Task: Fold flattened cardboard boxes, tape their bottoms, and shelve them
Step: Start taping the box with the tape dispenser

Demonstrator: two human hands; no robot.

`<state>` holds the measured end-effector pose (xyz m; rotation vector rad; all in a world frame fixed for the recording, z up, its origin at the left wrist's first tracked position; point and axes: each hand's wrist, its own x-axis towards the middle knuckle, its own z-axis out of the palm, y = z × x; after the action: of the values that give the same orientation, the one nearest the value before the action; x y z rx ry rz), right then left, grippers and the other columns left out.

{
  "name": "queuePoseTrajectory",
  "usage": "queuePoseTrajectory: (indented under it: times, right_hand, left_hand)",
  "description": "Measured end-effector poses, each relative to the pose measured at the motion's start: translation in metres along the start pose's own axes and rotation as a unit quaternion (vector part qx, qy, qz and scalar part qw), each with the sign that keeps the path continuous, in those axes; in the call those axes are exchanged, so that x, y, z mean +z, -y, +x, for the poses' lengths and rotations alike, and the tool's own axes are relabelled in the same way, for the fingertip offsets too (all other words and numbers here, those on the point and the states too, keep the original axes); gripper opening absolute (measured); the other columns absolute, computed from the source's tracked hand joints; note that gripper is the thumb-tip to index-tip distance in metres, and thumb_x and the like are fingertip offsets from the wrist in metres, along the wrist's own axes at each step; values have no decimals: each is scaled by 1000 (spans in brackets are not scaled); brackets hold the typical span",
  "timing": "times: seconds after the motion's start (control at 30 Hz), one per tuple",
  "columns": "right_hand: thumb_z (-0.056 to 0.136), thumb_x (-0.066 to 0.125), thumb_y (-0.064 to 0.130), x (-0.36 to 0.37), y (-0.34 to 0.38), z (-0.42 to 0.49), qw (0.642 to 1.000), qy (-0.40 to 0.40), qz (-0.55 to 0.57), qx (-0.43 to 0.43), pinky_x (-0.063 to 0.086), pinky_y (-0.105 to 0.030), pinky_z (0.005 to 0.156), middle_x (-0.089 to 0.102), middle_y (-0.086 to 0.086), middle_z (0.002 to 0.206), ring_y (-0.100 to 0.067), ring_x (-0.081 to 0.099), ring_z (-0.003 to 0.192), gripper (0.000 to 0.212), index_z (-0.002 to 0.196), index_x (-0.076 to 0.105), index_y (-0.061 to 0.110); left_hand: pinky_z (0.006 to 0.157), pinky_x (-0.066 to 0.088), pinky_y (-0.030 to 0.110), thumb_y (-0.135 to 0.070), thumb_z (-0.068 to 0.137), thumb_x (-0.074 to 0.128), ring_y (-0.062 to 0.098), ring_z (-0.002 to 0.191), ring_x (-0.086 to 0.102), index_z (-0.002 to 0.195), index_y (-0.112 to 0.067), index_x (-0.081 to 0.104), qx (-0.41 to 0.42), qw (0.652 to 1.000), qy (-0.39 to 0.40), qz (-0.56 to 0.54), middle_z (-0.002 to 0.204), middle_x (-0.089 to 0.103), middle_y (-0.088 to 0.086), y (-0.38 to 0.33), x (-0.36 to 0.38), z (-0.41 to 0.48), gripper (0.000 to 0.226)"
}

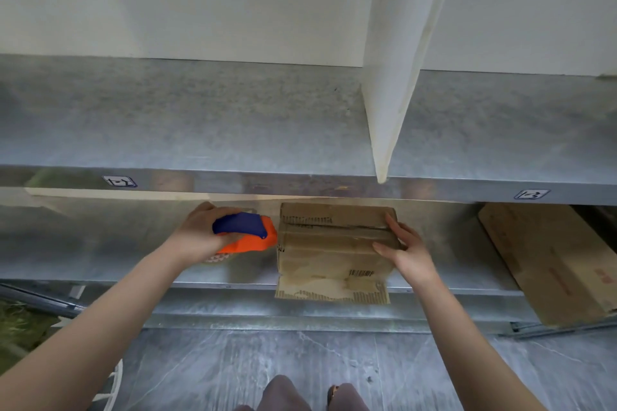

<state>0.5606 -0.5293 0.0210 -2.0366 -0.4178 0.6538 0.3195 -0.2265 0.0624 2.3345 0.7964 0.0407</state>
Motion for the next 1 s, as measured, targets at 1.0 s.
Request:
queuePoseTrajectory:
  times: [1.0]
  right_hand:
    - [87,72,22,-1,4,-6,998,33,-53,-14,28,-17,101,36,0,150,-18,37,137,68,146,40,34]
  left_hand:
    - [100,34,36,-30,87,68,27,116,38,141,-31,44,-20,987,59,149,134,45,4,61,38,-1,59]
